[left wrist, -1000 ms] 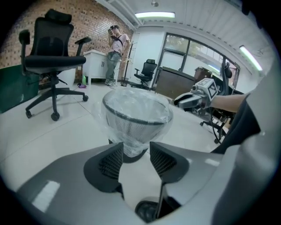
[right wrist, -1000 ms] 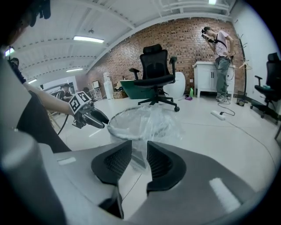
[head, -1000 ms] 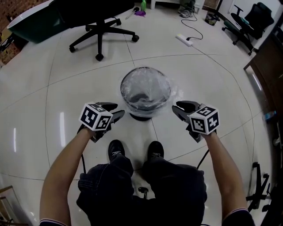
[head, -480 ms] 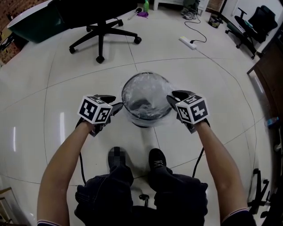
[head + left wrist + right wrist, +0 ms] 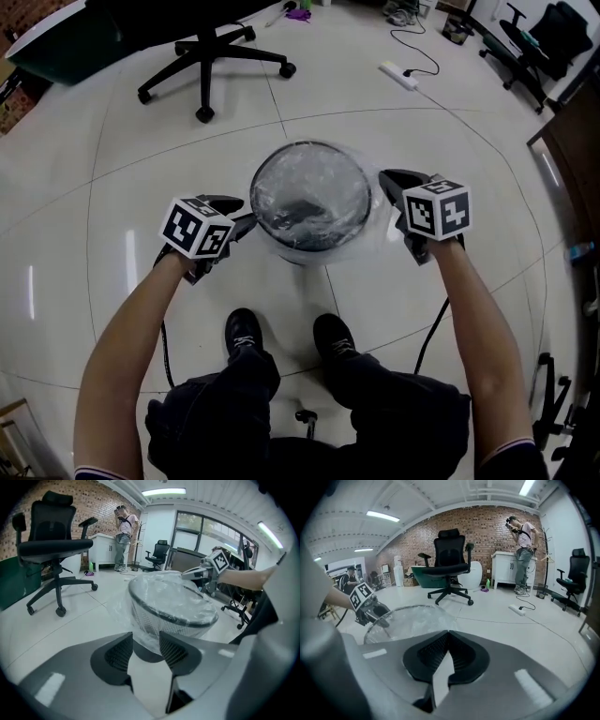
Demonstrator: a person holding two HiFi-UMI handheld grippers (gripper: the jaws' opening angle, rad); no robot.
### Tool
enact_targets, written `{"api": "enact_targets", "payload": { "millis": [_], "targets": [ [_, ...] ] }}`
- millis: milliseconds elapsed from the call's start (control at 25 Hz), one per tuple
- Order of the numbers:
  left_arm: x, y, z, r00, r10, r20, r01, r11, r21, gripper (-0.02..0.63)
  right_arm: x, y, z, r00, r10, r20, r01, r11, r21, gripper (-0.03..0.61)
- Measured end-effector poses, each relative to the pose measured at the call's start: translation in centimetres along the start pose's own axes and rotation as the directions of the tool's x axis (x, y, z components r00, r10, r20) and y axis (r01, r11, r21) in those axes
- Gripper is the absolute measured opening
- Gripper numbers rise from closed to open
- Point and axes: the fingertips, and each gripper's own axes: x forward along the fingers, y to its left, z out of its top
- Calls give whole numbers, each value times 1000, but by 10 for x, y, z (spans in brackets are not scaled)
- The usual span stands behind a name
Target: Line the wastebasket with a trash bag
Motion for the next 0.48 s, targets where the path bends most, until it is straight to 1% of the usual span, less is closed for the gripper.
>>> {"api": "enact_targets", "payload": {
  "millis": [80,160,320,480],
  "targets": [
    [2,3,-5,1000,-1,-8,1,1000,-5,181,2,-8,2,1000,5,14,-6,1000,28,4],
    [6,7,-9,1000,-2,-17,2,1000,-12,180,6,-16,2,1000,2,14,-2,999,34,3],
    [15,12,-12,999,-15,-32,15,1000,-13,181,22,-36,-3,1000,-14,-10,14,999,34,3],
    [29,16,-19,998,-40,-54,39,999,-20,181,45,-53,-18,999,-12,-46,15,998,60,3]
  ]
}}
